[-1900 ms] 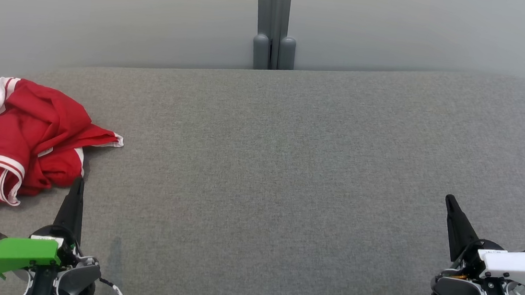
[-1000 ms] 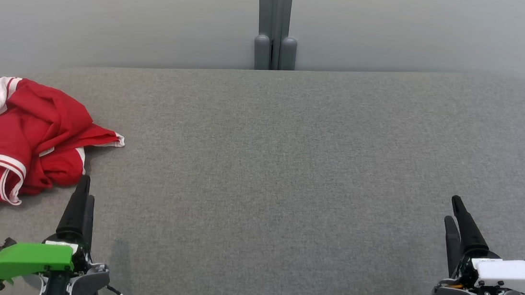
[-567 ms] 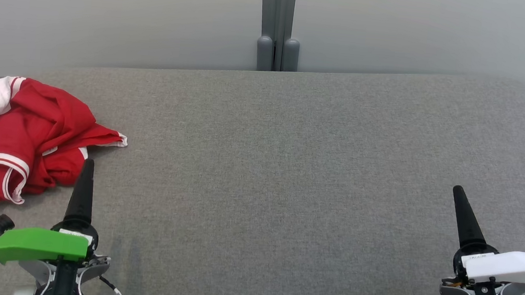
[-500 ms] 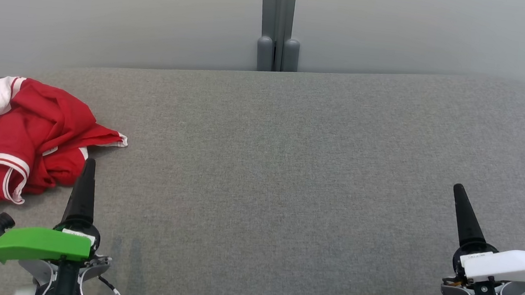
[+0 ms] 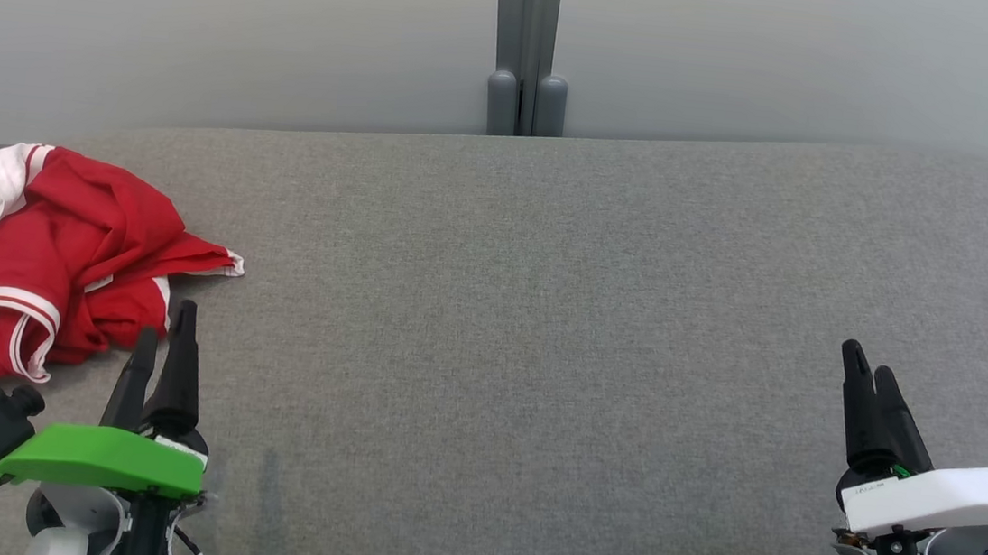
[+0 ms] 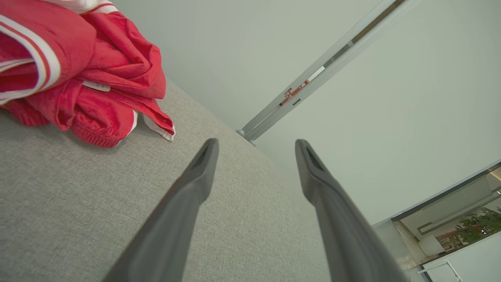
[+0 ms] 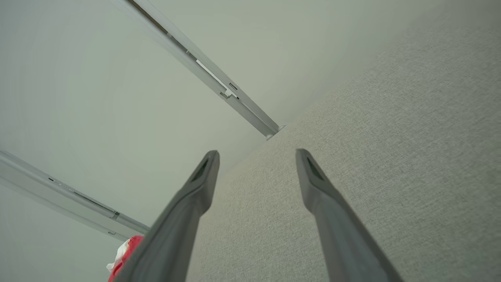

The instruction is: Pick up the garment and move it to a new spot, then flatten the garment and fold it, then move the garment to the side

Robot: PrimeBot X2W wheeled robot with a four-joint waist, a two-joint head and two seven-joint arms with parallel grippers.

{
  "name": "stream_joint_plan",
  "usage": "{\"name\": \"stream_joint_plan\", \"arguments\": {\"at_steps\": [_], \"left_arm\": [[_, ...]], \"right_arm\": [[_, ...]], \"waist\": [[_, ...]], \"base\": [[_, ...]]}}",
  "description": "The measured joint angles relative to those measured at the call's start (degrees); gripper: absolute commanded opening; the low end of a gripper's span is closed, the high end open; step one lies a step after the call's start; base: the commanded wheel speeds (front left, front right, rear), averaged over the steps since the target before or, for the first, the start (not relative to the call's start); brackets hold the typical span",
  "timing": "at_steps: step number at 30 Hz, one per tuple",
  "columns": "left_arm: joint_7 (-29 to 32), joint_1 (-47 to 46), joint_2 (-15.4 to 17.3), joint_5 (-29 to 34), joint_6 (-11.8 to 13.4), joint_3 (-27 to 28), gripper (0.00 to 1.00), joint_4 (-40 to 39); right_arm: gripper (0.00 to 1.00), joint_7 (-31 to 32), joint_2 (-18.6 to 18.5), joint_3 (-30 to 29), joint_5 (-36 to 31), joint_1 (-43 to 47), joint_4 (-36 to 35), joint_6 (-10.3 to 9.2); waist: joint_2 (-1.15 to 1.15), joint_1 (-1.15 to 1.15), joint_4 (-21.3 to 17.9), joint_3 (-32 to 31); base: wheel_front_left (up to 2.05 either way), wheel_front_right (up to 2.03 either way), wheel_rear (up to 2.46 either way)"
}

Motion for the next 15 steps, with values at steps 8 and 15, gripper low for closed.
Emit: {"name": "stream_joint_plan", "arguments": {"at_steps": [8, 15], "left_arm": [[-1.37, -0.01, 0.83, 6.42, 0.15, -1.47, 1.00, 0.21], [-2.61, -0.01, 1.61, 11.32, 0.15, -3.03, 1.00, 0.65]], "right_arm": [[1.00, -0.59, -0.34, 0.36, -6.73, 0.36, -0.91, 0.01], [1.00, -1.12, -0.67, 0.59, -12.37, 1.41, -1.53, 0.01]], "waist": [[0.00, 0.00, 0.17, -0.14], [0.00, 0.00, 0.31, -0.21]], "base": [[0.00, 0.00, 0.00], [0.00, 0.00, 0.00]]}}
